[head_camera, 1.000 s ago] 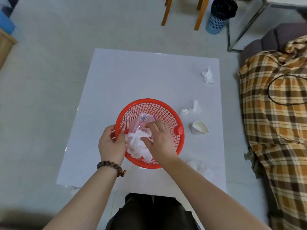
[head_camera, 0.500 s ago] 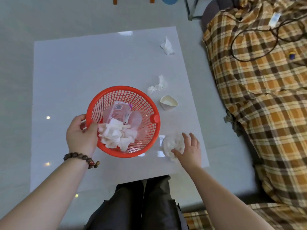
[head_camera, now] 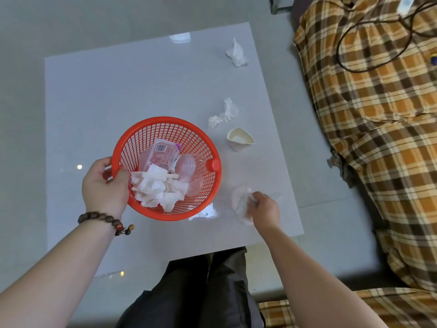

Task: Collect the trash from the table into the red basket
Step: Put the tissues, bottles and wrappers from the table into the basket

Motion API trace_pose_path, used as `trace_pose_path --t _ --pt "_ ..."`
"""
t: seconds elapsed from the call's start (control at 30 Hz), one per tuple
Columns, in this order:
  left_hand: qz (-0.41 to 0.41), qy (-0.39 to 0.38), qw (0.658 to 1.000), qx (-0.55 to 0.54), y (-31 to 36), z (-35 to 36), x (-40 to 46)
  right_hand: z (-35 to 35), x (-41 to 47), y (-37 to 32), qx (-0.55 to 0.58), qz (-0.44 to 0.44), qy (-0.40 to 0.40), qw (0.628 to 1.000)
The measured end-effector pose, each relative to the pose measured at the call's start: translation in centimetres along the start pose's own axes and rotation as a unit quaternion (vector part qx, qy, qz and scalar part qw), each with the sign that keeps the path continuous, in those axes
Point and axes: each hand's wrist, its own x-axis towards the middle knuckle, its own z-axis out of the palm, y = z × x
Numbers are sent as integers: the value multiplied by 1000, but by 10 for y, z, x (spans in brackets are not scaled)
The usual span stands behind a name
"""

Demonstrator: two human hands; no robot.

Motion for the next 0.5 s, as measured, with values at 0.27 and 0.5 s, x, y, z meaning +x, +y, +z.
trace_pose_path --t 0.27,0.5 --pt "-28 16 999 -23 33 -19 -9 -72 -49 -112 111 -153 118 975" --pt "-46 -14 997 -52 60 -20 -25 -81 -82 -222 137 -304 130 934"
